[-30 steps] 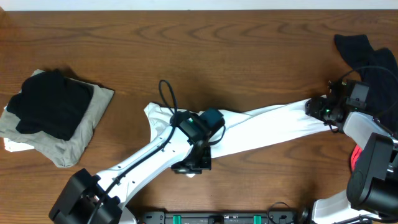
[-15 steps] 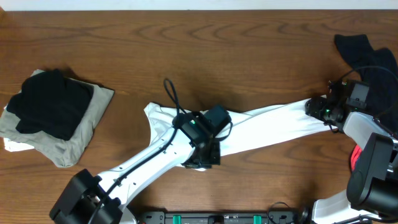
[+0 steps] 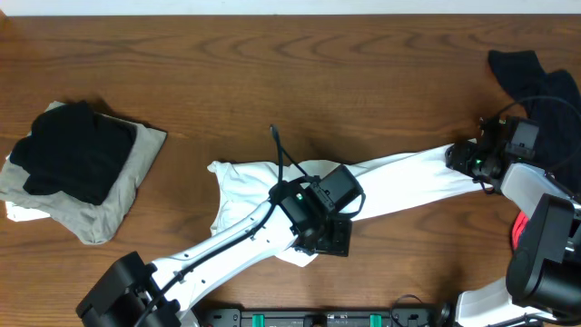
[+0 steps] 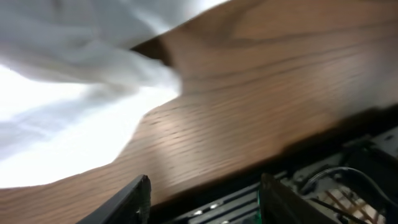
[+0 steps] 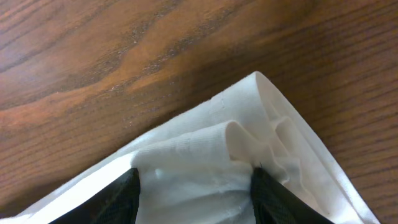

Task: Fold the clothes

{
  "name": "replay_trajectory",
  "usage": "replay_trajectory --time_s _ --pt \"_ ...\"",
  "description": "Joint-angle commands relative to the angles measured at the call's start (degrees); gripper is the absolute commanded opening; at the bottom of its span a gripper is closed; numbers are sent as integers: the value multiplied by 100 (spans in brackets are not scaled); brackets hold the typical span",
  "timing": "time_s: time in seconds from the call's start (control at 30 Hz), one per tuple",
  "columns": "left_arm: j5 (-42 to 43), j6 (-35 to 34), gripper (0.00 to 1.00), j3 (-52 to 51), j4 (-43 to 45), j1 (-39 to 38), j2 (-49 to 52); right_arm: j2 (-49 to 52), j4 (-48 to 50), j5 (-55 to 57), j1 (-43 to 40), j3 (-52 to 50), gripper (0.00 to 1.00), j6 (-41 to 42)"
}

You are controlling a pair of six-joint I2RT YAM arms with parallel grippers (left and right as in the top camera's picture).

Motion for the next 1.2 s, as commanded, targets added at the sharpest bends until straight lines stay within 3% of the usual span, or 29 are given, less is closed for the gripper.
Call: replay_trajectory --time_s 0.0,0.07,0.17,0.27,0.57,0.93,1.1,1.17 --pt "-470 7 57 20 -282 76 -94 785 -404 382 26 -560 57 111" --pt "-868 -116 57 20 -688 85 -94 785 -404 382 26 -560 57 109" --pt "-1565 -852 57 20 -1497 85 -94 785 -404 382 26 -560 57 109" --pt "-1775 -1200 57 17 -1823 85 -94 785 -398 382 26 -560 57 109" --pt "-1757 -2050 49 -492 -1572 83 -83 785 -404 382 26 -560 58 107" --pt "-1703 -1744 50 -1113 -446 68 -83 785 -411 382 26 -560 58 109" --pt "-1700 -1827 50 -1198 -417 70 -83 785 -409 382 26 -560 58 109" --pt "-1652 -2157 50 -1198 -566 70 -83 785 -411 382 26 -560 58 109"
